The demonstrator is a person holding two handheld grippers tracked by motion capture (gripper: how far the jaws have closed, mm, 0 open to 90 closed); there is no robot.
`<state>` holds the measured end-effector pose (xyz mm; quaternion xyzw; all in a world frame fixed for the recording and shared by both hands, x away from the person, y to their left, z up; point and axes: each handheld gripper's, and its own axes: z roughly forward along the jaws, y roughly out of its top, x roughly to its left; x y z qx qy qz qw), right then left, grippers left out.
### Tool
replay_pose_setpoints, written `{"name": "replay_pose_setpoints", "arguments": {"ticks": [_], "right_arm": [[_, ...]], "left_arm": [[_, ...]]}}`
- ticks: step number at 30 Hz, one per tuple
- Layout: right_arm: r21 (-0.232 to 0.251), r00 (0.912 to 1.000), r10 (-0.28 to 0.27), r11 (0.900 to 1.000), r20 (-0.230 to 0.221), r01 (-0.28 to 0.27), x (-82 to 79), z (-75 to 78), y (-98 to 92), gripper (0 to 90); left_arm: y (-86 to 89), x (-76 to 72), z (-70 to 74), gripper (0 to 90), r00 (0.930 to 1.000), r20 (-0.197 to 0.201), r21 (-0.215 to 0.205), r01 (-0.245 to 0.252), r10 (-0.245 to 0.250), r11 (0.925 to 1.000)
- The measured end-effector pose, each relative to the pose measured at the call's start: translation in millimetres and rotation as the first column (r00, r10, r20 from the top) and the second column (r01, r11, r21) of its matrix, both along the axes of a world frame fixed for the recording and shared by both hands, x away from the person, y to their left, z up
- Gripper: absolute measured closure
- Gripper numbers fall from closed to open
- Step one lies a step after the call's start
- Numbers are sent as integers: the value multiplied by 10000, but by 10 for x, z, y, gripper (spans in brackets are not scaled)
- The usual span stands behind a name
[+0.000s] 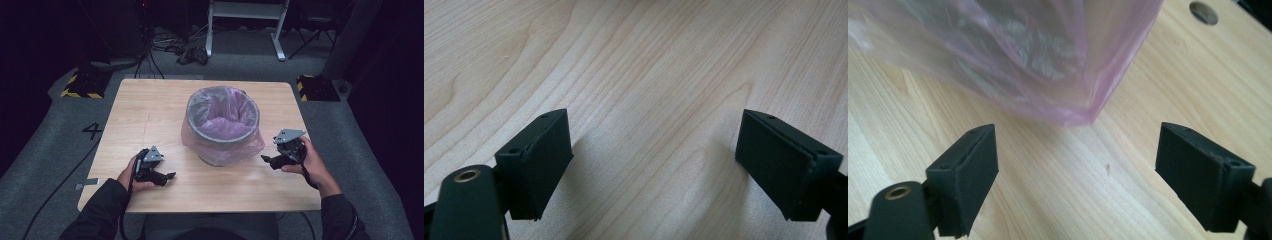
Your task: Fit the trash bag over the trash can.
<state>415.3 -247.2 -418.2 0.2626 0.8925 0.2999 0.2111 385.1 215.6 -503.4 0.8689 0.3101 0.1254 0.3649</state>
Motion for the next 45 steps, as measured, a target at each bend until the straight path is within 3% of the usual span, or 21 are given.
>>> {"name": "replay_pose_setpoints", "arguments": {"ticks": [6, 15, 18, 31, 38, 40, 45], "right_arm": [[-26, 9998, -172, 9998, -140, 172, -16, -122, -54, 174], [-703, 9989, -461, 9965, -127, 451, -39, -325, -144, 176], [-686, 9979, -583, 9961, -266, 563, -53, -397, -181, 177], [4, 9922, -1039, 9946, -696, 1042, -103, -585, -350, 178], [665, 9845, -1437, 9863, -1006, 1508, -130, -673, -482, 177], [1129, 9798, -1630, 9779, -1158, 1760, -144, -706, -553, 177], [1570, 9698, -2042, 9618, -1337, 2241, -162, -785, -681, 167]], "left_arm": [[0, 0, 0, 147, 10000, 4, -4, -4, 4, 10000], [1, 0, 1, 147, 10000, 30, 19, -8, 8, 10000], [1, 0, 1, 147, 10000, 30, 22, -4, 4, 10000], [0, 0, 1, 147, 10000, 30, 19, -9, 9, 10000], [0, 0, 0, 146, 10000, 25, 17, -11, 11, 10000], [-2, 2, 2, 146, 10000, -1, 27, -40, 40, 10000], [-2, 3, 3, 146, 10000, 6, 47, -48, 48, 10000]]}}
